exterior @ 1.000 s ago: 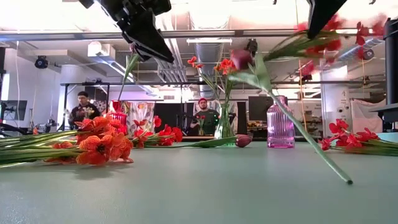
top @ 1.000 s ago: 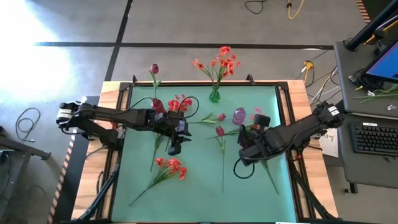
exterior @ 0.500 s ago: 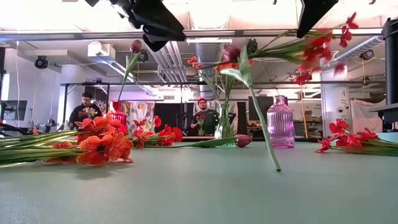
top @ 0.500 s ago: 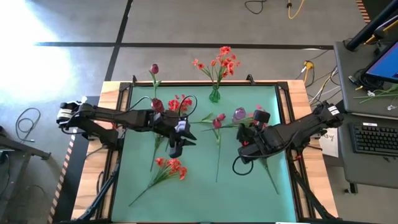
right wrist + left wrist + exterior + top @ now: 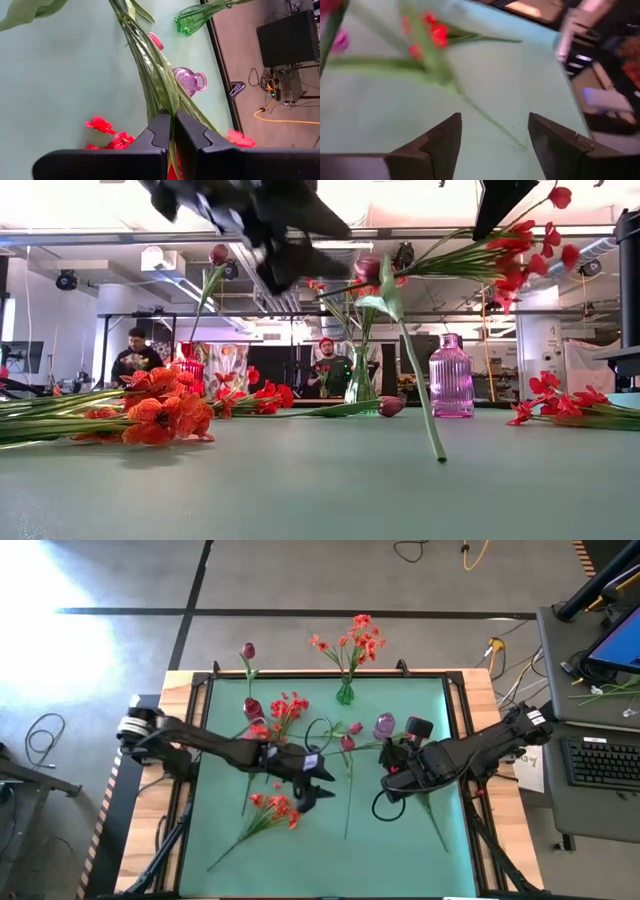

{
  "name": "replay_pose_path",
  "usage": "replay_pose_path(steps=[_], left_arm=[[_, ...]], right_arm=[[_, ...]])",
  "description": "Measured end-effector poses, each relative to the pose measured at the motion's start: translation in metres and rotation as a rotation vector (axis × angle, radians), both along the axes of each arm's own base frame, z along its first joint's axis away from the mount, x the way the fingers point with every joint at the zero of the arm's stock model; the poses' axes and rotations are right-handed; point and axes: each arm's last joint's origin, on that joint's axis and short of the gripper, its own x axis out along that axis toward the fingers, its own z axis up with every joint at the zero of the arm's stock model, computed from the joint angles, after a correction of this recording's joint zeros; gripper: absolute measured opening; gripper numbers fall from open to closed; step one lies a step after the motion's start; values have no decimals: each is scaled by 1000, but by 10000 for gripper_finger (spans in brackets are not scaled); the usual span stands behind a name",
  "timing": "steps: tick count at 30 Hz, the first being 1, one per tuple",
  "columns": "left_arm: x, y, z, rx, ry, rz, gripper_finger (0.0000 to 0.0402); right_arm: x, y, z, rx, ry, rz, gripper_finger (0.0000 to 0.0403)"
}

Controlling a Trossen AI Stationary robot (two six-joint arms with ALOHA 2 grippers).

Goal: Sort flowers into vase by color
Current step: Put the bottom red flowers into the violet flower vase

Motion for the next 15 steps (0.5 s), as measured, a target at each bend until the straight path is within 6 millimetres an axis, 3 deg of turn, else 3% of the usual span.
replay_pose_path(steps=[5,15], left_arm=[[16,0,-26,-37,-7,64,215],[33,1,-49,-94,-65,134,214]], right_arm=[[0,0,0,9,-3,0,12],[3,1,0,20,-26,0,12]])
